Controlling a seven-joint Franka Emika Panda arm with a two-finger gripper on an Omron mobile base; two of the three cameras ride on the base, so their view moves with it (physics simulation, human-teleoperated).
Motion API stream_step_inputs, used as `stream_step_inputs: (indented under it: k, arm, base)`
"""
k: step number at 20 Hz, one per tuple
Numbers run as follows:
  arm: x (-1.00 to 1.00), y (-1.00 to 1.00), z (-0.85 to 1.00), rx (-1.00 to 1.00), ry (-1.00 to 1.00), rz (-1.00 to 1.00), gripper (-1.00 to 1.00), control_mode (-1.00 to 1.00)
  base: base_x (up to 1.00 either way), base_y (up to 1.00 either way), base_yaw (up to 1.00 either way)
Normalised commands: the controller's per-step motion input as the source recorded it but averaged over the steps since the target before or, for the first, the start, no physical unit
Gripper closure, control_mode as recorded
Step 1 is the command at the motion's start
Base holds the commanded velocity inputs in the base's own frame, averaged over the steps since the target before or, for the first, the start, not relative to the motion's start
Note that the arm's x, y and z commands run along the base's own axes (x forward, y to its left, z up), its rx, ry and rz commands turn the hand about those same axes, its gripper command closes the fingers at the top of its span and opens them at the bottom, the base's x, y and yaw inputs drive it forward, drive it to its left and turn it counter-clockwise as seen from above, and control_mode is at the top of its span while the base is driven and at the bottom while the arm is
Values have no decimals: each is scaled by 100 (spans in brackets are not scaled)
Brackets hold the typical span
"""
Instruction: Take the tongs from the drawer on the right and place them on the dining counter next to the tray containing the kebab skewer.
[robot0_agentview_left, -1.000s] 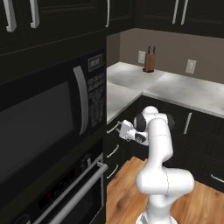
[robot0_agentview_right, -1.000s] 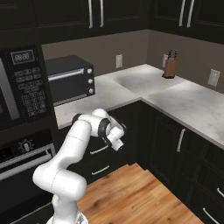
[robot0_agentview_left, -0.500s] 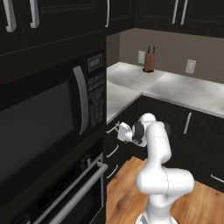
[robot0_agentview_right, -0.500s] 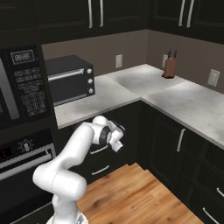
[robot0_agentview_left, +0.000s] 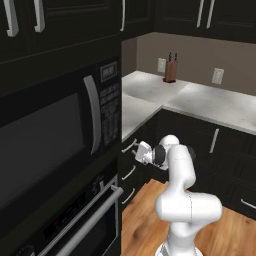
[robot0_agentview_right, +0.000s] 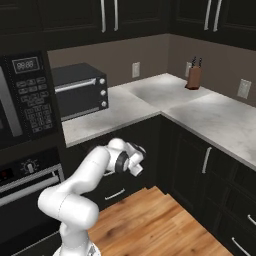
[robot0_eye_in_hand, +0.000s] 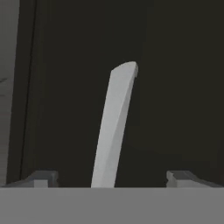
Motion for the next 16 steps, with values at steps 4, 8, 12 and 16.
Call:
stream_step_inputs:
  k: [4, 8, 12, 16]
  arm:
    - [28, 3, 0, 0, 4, 0, -100, -100]
    - [47, 31, 0, 0, 3, 0, -100, -100]
    - [47, 31, -3, 0, 5, 0, -100, -100]
    - [52, 48, -16, 0, 0, 0, 100, -100]
  base:
    - [0, 0, 0]
    - [0, 0, 0]
    - [0, 0, 0]
    - [0, 0, 0]
